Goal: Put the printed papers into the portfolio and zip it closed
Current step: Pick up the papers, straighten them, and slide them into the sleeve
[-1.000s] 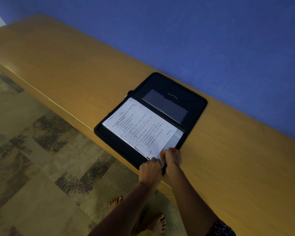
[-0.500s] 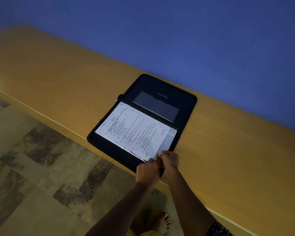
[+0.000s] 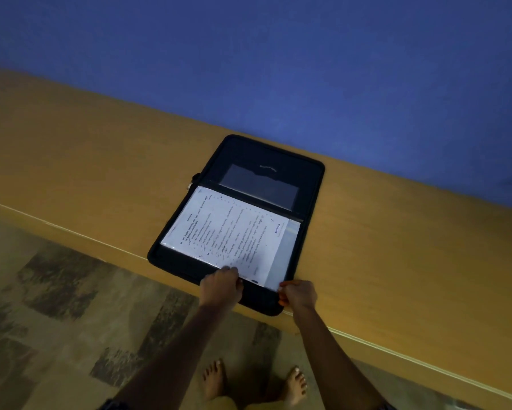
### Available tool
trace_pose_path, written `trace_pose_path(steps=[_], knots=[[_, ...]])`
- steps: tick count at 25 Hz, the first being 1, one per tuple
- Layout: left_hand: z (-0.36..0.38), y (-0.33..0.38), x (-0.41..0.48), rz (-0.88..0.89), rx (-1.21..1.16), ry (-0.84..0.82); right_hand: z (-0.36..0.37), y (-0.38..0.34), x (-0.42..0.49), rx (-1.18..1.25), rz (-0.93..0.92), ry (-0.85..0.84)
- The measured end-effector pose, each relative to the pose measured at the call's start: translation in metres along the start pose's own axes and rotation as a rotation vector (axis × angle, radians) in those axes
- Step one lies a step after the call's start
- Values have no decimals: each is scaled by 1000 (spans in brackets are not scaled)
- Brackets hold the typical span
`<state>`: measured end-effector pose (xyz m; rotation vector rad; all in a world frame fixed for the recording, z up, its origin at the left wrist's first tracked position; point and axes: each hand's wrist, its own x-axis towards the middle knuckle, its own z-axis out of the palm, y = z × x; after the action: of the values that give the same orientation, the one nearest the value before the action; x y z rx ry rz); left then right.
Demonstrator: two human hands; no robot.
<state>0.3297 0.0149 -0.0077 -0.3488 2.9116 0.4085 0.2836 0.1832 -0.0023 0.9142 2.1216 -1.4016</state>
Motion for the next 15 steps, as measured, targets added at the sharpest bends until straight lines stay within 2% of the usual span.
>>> trace_pose_path(steps=[6,9,12,15], knots=[[-40,-88,31,-253,-34,146,5,28,-17,52,63,95],[-51,-121,38,-425,-81,104,10,43,-26,102,107,137],[-55,-140,47,-456,-144,44,21,49,-30,102,79,168],[-60,-142,54,-450,-166,-19,29,50,-31,180,152,172]])
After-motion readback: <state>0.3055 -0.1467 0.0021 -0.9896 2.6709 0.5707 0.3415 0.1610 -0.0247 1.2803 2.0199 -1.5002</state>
